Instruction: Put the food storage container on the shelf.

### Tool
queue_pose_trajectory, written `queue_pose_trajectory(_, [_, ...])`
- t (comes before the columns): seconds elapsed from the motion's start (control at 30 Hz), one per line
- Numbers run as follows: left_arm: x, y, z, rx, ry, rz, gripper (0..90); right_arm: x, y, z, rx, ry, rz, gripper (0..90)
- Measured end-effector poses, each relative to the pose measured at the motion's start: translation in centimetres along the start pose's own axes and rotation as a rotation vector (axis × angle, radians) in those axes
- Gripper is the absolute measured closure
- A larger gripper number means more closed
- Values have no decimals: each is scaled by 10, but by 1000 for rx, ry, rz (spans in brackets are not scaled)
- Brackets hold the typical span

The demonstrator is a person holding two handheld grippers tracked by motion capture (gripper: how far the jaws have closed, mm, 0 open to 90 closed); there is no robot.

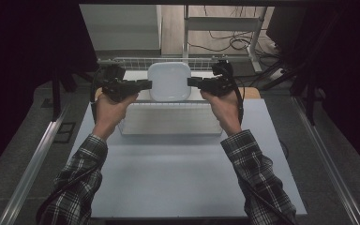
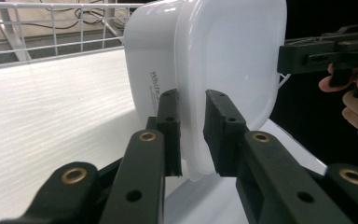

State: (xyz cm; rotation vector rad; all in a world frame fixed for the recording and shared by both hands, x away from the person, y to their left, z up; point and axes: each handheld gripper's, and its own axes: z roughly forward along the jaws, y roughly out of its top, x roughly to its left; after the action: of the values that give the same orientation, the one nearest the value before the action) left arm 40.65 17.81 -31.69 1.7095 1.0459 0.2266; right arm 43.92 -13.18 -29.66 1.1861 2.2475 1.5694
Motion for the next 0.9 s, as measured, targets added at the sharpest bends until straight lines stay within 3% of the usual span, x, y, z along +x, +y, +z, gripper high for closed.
queue_pose_trajectory(0.17, [0,3,2,2,2,8,687,0,2,2,7,-7,7,757])
queue_pose_trajectory(0.27, [-1,7,6,-1,3,3,647,0,3,5,2,-26,-5,698])
queue_pose_trajectory(0.53, [2,9,12,-3,18,-3,644,1,5,11,2,-66,-32,644])
queue_pose_trajectory(0.6, [3,8,15,6,24,-6,658,1,5,15,3,-97,-45,632])
queue_pose_trajectory(0.83, [7,11,17,7,16,-29,628,-4,4,19,-1,-94,-36,613])
queue_pose_trajectory(0.87, [8,13,18,6,44,-25,600,-4,5,21,3,-108,-46,602])
queue_pose_trajectory(0.9, [8,13,18,6,44,-25,588,-4,5,21,3,-108,-46,602])
